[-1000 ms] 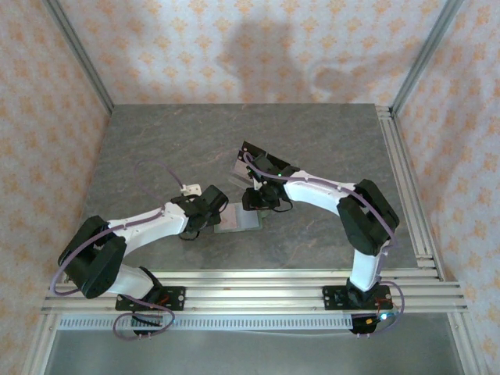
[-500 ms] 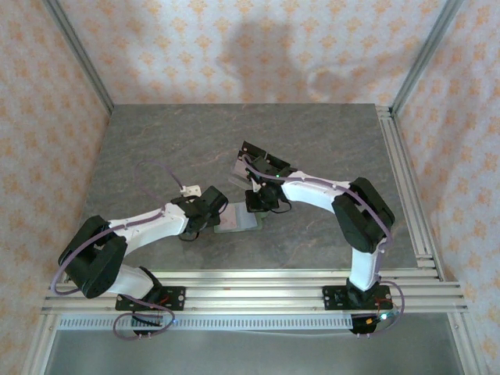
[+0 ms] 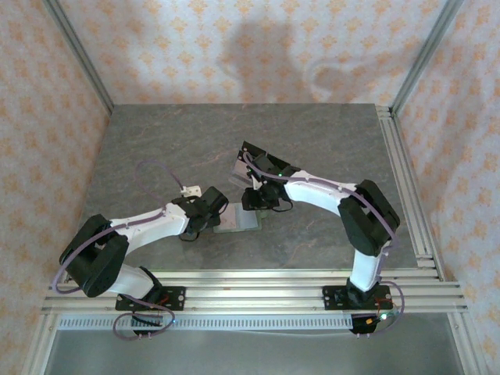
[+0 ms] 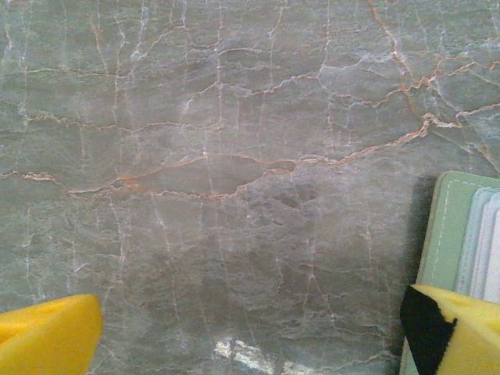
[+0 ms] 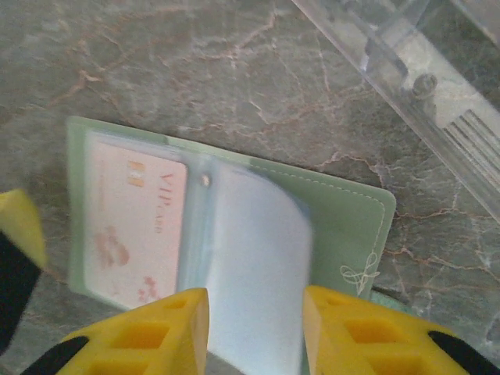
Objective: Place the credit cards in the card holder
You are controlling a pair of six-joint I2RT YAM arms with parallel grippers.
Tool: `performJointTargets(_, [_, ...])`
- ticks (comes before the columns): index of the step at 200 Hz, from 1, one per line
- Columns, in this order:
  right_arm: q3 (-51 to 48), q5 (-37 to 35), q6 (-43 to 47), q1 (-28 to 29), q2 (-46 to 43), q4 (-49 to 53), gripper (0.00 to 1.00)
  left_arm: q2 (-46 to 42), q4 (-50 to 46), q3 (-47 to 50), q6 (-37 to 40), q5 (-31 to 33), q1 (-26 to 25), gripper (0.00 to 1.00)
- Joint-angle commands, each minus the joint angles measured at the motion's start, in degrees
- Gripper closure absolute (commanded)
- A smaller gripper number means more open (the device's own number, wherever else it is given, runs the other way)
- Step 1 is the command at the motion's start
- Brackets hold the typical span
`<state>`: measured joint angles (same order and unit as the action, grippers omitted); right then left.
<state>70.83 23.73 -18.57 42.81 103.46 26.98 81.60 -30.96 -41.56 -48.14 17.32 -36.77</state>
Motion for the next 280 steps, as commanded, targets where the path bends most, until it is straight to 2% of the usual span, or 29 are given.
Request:
performJointTargets(1, [0.9, -1.3, 0.5, 0.0, -1.4, 0.7, 0.63, 0.5, 0.1, 0.6, -0.5, 1.1, -0.4, 0.00])
performJointTargets(47, [3.2, -0.6, 1.9, 0.5, 2.8, 1.3, 0.60, 0.2, -0.1, 0.8, -0.6, 1.3, -0.4, 0.00])
performJointTargets(102, [4.9, -3.1, 4.4, 0.5, 7.9, 2.4, 0.57, 0.3, -0.2, 0.6, -0.6, 1.1, -0.4, 0.00])
performJointTargets(194, [2.6, -5.9, 4.6, 0.4, 7.6, 2.1, 0.53, 0.2, -0.2, 0.3, -0.5, 1.1, -0.4, 0.00])
performJointTargets(280, [1.1, 9.3, 2.0, 0.4, 9.8, -2.5, 0.55, 0.9, 0.6, 0.5, -0.8, 0.4, -0.6, 0.00])
